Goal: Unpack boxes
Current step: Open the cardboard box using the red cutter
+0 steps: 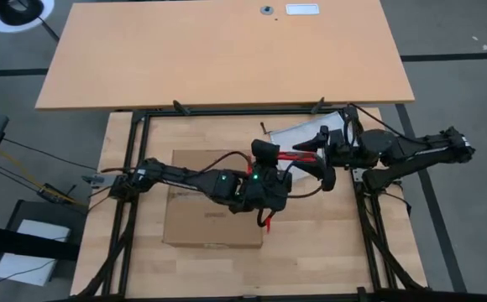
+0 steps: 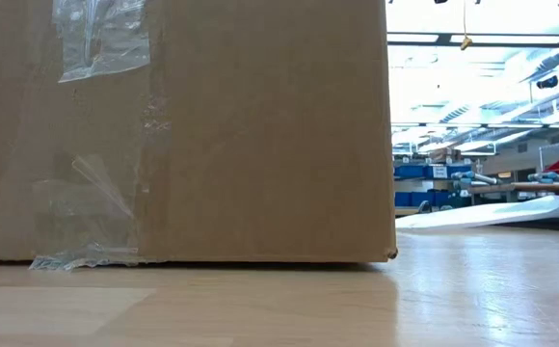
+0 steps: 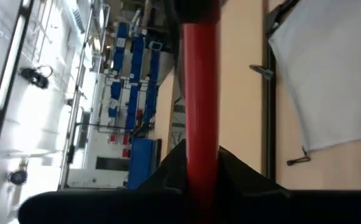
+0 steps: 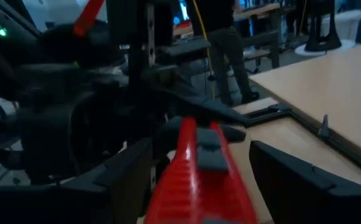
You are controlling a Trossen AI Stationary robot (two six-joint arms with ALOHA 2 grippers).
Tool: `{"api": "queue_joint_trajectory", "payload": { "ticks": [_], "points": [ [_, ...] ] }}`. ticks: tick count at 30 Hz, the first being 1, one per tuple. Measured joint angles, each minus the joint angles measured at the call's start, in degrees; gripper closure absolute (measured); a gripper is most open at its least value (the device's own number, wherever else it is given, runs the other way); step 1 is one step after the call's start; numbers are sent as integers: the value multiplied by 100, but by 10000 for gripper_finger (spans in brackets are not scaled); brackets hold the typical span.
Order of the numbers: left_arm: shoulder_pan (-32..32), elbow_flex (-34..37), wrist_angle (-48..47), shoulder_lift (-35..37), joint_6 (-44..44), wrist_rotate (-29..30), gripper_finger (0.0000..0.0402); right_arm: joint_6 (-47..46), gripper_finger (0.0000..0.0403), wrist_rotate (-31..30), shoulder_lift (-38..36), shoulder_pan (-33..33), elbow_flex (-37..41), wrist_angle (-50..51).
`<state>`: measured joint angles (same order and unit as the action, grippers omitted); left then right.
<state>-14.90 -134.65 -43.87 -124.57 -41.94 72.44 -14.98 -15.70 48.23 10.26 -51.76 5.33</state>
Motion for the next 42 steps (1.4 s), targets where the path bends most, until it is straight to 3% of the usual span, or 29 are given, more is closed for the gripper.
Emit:
{"api": "queue_joint_trajectory", "payload": {
  "ticks": [9,20,29,42],
  "points": [
    [0,9,139,-11,-6,58,359,300,123,14,17,2,-20,-209],
    [15,-33,384,0,-157,628,359,288,124,121,-39,13,-7,58],
    [15,-33,437,2,-135,197,359,353,102,145,-52,13,-2,-72],
    [55,-2,536,13,-264,181,359,363,125,152,192,15,2,-348]
  ]
}}
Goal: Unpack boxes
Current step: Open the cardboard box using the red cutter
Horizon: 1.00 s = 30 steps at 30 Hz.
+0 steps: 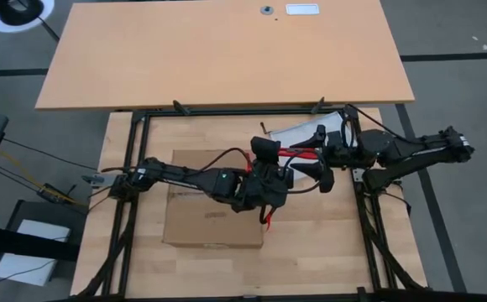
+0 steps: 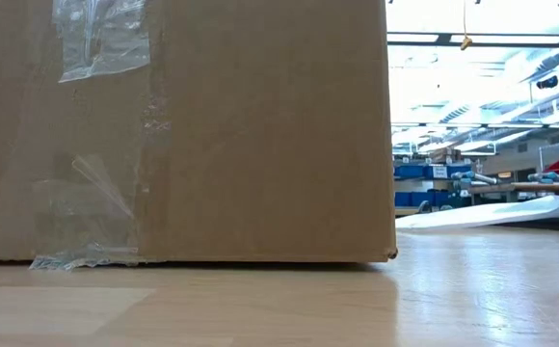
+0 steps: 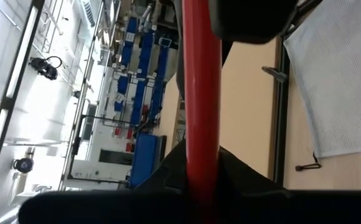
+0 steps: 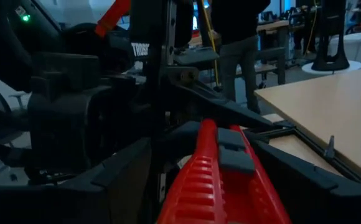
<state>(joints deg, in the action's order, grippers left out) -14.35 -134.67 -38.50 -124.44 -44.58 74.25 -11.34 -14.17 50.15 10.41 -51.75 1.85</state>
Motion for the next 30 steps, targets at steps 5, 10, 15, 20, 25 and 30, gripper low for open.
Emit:
{"api": "queue_joint_trajectory", "payload": {
  "ticks": [5,10,15,20,25,30],
  "points": [
    [-2,0,5,0,-2,-18,359,114,142,-3,2,0,0,-2],
    [-2,0,11,0,-2,-25,359,49,186,-20,4,-2,0,0],
    [-4,0,11,0,0,-9,359,-211,242,-135,4,-7,0,14],
    [-9,0,32,7,-2,1,353,-192,265,-200,2,-9,0,19],
    [-35,4,164,-4,292,-200,336,-210,265,-17,-14,-8,1,-19],
    [-44,8,59,-10,824,116,324,-29,265,-60,-235,-8,8,22]
  ]
}}
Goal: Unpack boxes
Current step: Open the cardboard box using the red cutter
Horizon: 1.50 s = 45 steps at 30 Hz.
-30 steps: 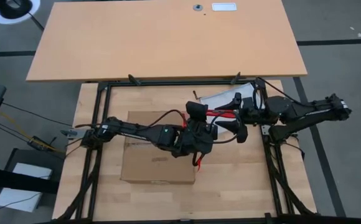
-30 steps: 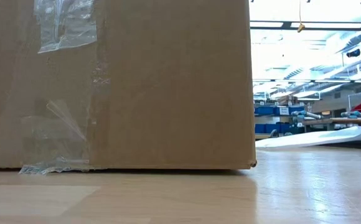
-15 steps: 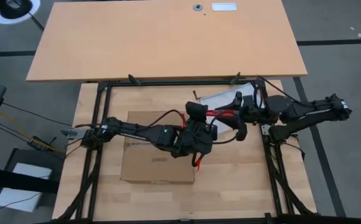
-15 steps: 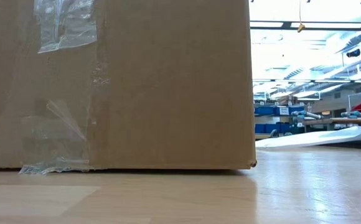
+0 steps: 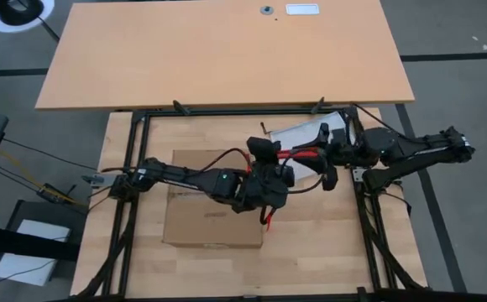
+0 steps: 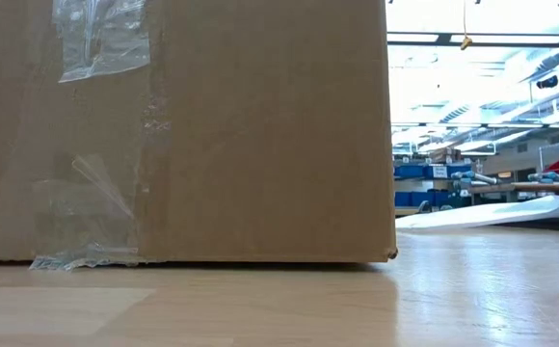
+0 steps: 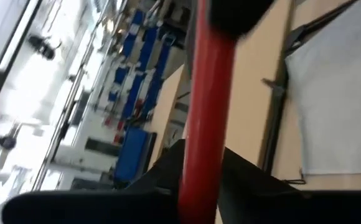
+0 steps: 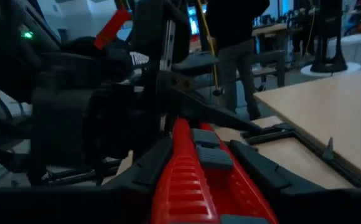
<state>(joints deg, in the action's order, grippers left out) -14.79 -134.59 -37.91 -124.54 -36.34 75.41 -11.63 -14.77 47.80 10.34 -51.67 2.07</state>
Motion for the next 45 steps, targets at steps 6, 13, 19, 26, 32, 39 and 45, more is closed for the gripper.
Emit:
{"api": "queue_joint_trajectory", "payload": {
  "ticks": [6,13,19,26,32,39,45],
  "points": [
    [-32,-21,-798,84,1220,78,308,97,265,-142,-407,3,-1,395],
    [-4,-19,-2505,472,4372,-1550,297,136,265,-243,-921,-1,-16,673],
    [59,-30,-3198,815,5512,-3393,296,227,265,-236,-1139,-6,-16,1289],
    [-330,-29,-3729,1033,6353,-4202,295,235,264,84,-1177,3,-16,2134],
    [-832,233,-3596,1011,6659,-5165,295,253,264,152,-1033,3,-8,2865],
    [-1189,706,-3381,1000,6682,-5893,296,286,264,293,-913,15,591,2647],
    [-1354,920,-3038,1004,6529,-5912,296,327,261,341,-833,203,1541,1273]
  ]
}}
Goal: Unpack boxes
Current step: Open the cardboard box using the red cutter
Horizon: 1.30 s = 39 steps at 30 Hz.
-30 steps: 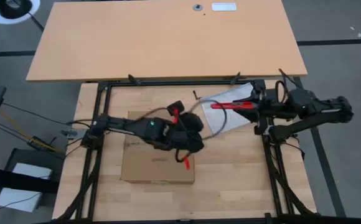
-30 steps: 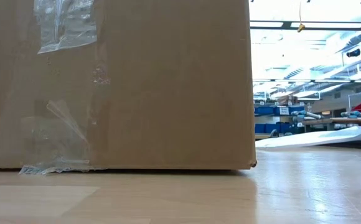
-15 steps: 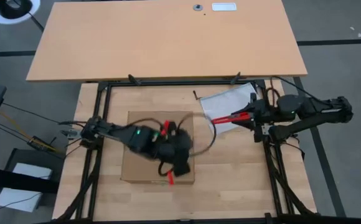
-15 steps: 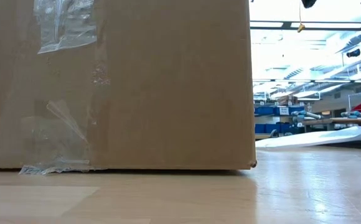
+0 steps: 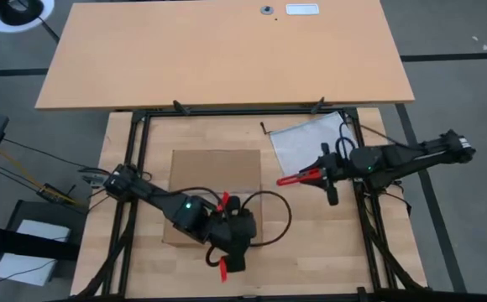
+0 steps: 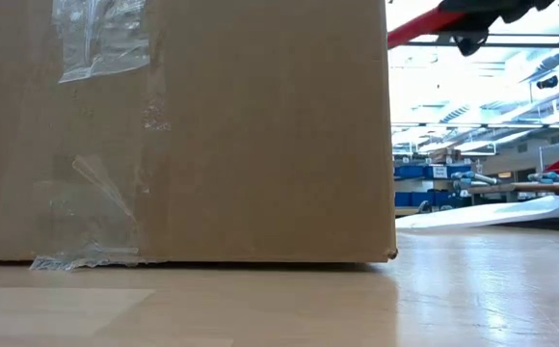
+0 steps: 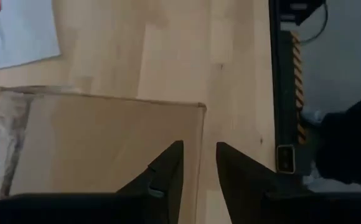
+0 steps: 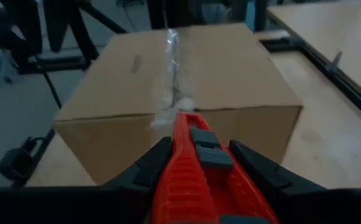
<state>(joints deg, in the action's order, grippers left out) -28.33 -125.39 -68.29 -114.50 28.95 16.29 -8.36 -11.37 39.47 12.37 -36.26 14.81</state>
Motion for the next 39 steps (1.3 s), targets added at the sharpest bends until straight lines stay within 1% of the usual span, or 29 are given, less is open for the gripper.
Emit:
{"api": "queue_joint_trajectory", "payload": {
  "ticks": [2,6,11,13,16,19,22,26,33,37,39],
  "points": [
    [-54,75,10,-9,-5,5,296,95,259,-139,70,30,269,-457],
    [-129,292,119,-4,-9,14,296,271,264,-360,156,31,654,-1003],
    [-177,671,605,-12,-15,32,296,697,260,-388,260,30,863,-1526],
    [-180,793,629,-20,-15,33,296,858,255,-403,325,29,870,-1520],
    [-180,1039,795,-20,-16,39,296,1017,257,-431,410,22,876,-1534],
    [-180,1132,877,-34,-13,40,296,1106,264,-437,454,21,876,-1637],
    [-180,1226,914,-15,0,84,296,1114,261,-449,441,20,876,-1650],
    [-180,1238,835,-27,-14,109,296,1164,250,-549,424,20,876,-1682],
    [-180,1235,836,-20,-14,305,296,1301,264,-578,600,17,876,-1814],
    [-180,1235,835,-20,-15,324,296,1313,254,-549,741,18,876,-2078],
    [-180,1235,835,-20,-14,362,296,1313,251,-523,819,19,876,-2046]
  ]
}}
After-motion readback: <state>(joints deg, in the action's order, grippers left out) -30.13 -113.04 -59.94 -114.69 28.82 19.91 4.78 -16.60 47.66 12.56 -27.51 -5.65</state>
